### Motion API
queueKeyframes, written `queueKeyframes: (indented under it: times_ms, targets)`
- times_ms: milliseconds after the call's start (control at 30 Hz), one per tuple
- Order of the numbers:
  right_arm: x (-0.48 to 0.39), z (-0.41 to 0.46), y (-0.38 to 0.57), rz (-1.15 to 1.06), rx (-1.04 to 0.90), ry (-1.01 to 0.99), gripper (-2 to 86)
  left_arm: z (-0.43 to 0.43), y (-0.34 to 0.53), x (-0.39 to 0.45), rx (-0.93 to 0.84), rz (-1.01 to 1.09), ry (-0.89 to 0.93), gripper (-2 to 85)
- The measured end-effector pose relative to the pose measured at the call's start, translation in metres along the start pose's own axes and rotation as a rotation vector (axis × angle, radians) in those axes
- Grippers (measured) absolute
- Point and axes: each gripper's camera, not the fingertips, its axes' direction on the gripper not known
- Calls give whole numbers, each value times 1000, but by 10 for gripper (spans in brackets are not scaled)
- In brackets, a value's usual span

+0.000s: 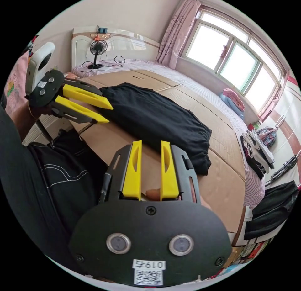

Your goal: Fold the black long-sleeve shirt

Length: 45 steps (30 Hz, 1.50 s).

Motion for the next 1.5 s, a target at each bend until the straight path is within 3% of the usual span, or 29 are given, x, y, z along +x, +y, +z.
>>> queueKeyframes:
  times_ms: [167,367,633,833,1100,1267,1500]
  targets:
    - [-40,-1,-24,-200,-55,92,123,14,-38,53,-29,219,-89,76]
    - [-68,2,-45,-371,-58,238,89,36,-61,85,-96,353,-157,46]
    - [-84,23,-43,-588,-102,293,53,49,-81,82,-94,219,-47,14]
    - [-45,19,-28,-539,-95,255,75,57,-92,80,-85,186,-1,10]
    - [123,28,30,-169,-184,142,74,53,-102,72,-2,148,77,9]
    - [208,58,57,-61,-170,-100,76,70,-132,82,36,190,71,9]
    - [280,114,92,-45,-216,-271,72,95,-183,94,119,254,132,11]
